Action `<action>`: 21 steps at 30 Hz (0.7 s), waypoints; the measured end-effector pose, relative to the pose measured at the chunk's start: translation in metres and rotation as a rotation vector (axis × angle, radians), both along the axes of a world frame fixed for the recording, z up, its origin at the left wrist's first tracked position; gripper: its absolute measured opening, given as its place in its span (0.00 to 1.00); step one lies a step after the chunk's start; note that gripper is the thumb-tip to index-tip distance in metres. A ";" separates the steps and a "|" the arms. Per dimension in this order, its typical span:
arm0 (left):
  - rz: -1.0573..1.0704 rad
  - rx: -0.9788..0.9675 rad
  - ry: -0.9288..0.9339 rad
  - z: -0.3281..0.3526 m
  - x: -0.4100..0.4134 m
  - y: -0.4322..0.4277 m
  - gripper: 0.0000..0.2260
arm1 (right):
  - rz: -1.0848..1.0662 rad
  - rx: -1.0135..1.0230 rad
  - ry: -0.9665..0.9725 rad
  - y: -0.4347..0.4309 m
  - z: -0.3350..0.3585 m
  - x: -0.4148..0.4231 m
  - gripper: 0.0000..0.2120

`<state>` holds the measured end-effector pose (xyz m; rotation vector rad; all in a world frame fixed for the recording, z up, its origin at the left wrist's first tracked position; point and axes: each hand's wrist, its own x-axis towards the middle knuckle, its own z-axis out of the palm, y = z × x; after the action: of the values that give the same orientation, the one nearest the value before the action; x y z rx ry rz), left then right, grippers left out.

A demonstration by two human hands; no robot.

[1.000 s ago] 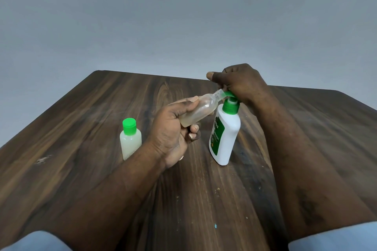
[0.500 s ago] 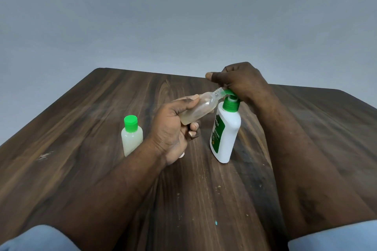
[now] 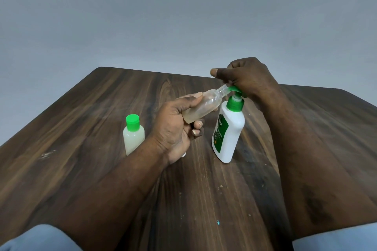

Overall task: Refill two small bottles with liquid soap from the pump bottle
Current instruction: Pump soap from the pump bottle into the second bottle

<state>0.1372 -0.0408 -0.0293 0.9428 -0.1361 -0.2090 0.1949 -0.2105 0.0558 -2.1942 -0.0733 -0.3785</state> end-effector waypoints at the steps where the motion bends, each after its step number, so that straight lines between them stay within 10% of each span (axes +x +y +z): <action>1: 0.004 0.000 0.002 0.000 0.000 0.000 0.19 | 0.000 -0.003 0.012 0.001 -0.001 0.000 0.22; 21: 0.003 -0.012 0.003 0.000 0.001 0.001 0.27 | 0.001 -0.019 0.025 0.003 -0.002 -0.001 0.22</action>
<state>0.1385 -0.0393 -0.0291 0.9306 -0.1327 -0.2062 0.1935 -0.2072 0.0533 -2.2171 -0.0641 -0.3510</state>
